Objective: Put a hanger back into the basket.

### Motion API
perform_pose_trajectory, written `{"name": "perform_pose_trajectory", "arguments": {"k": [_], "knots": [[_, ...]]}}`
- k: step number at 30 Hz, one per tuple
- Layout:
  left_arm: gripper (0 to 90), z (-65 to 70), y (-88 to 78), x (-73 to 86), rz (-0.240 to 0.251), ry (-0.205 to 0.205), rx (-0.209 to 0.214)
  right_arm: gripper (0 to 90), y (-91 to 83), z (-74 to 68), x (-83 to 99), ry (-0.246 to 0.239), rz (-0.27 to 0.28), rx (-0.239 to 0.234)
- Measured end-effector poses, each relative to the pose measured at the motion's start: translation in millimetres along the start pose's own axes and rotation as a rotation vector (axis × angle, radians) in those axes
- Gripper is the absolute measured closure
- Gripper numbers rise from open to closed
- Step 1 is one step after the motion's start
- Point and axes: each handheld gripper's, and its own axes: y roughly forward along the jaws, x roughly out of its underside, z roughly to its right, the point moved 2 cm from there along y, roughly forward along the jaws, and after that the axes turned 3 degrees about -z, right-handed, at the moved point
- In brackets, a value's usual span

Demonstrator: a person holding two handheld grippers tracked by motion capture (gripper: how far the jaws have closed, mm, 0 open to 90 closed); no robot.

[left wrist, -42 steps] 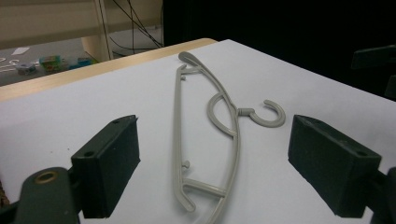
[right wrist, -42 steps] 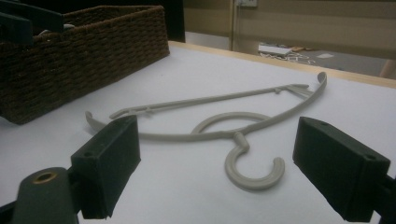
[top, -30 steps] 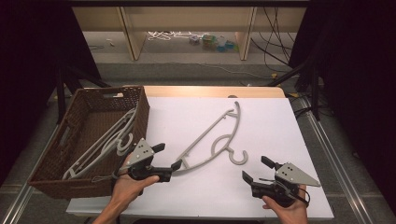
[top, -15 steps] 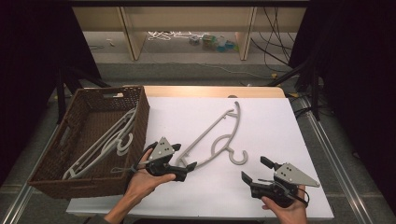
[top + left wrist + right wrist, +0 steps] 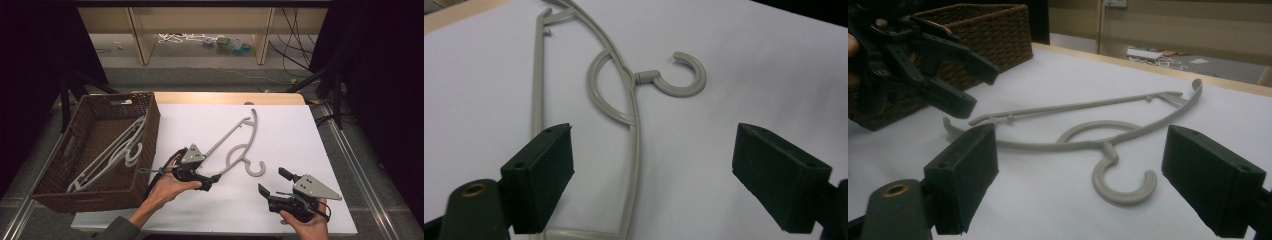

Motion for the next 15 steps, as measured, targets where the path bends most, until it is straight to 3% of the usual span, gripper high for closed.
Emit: {"name": "perform_pose_trajectory", "arguments": {"k": [1,7,10,15], "knots": [[16.5,0.6,4.2,-0.8,-0.002,-0.013,0.0,15.8,0.6,0.1,0.1,-0.001,0.007,-0.003],[19.2,-3.0,22.9,-4.8,-0.059,0.008,0.021,15.8,0.7,0.2,0.0,-0.002,0.01,-0.004],[21.1,-4.1,29.7,-6.0,-0.083,0.012,0.006,15.8,0.6,0.2,0.1,0.001,0.01,-0.008],[22.3,-6.1,39.3,-9.8,-0.123,0.029,0.018,15.8,1.3,-0.5,0.2,0.004,0.011,-0.014]]}}
